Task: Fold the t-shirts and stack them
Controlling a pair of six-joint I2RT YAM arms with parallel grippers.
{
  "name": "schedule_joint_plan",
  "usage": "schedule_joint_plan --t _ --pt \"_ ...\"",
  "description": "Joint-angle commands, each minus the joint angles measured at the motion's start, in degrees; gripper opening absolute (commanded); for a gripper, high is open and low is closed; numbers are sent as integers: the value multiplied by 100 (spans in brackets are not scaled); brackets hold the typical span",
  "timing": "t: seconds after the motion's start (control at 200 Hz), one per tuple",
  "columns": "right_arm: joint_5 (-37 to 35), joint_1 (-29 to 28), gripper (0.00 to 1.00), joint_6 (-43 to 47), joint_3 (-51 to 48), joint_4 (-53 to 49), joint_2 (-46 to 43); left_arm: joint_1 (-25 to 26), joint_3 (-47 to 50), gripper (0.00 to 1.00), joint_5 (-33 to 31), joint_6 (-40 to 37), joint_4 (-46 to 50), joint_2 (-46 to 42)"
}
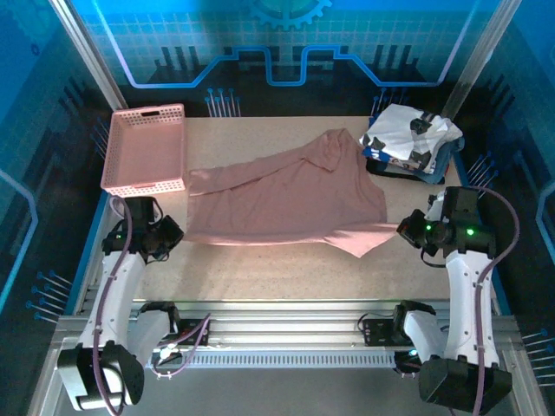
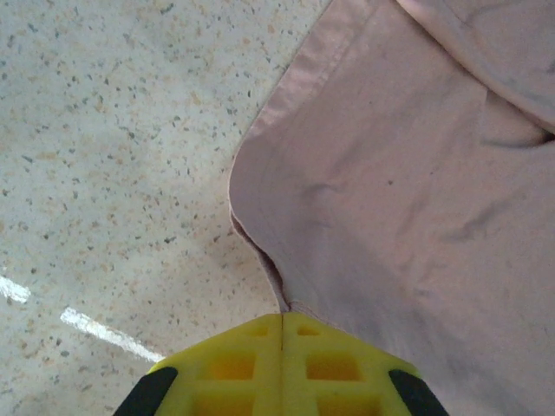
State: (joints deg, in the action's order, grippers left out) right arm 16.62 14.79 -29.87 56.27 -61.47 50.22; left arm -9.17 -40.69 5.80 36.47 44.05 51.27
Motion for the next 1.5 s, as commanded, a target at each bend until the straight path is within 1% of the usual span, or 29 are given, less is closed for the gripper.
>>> schedule_joint_plan --t 0.0,0.085,0.165,0.22,0.345,0.445,0.525,0.645,0.79,0.92,1.025,1.256,1.316,1.376,1.491 --pt "227 60 0 -47 354 -246 143 -59 -459 0 220 30 222 -20" --pt "293 57 0 -12 425 -216 284 -59 -545 0 226 26 136 117" --pt "481 59 0 -186 511 5 207 -59 -639 0 278 102 78 84" --pt "455 57 0 -256 704 57 168 -59 -792 0 272 131 45 42" --pt "331 56 0 95 1035 -178 499 -59 -959 0 289 -24 -14 286" --pt "446 59 0 34 669 -59 485 -57 -594 0 388 79 -200 372" --pt "353 59 0 -53 214 26 289 -58 -231 0 320 162 -227 246" --pt "144 78 0 -20 -262 -227 -4 -58 83 0 152 206 111 5" --pt "-55 75 0 -41 -449 -685 -463 -59 304 0 214 553 554 -420" --pt "-198 81 0 15 -429 -1143 -716 -6 178 0 -134 846 990 -902" --pt "-253 79 0 3 -335 -1408 -893 -6 -65 0 -490 879 1399 -1109" --pt "-221 77 0 68 74 -1852 -1067 -6 -128 0 -503 998 1694 -1392" --pt "-189 72 0 93 78 -1811 -1062 -6 -84 0 -510 1036 1670 -1459" --pt "-79 60 0 104 -20 -1558 -990 -6 -22 0 -469 1066 1544 -1426" --pt "110 -108 0 17 -99 -832 -500 -6 87 0 -431 1025 1153 -1095"
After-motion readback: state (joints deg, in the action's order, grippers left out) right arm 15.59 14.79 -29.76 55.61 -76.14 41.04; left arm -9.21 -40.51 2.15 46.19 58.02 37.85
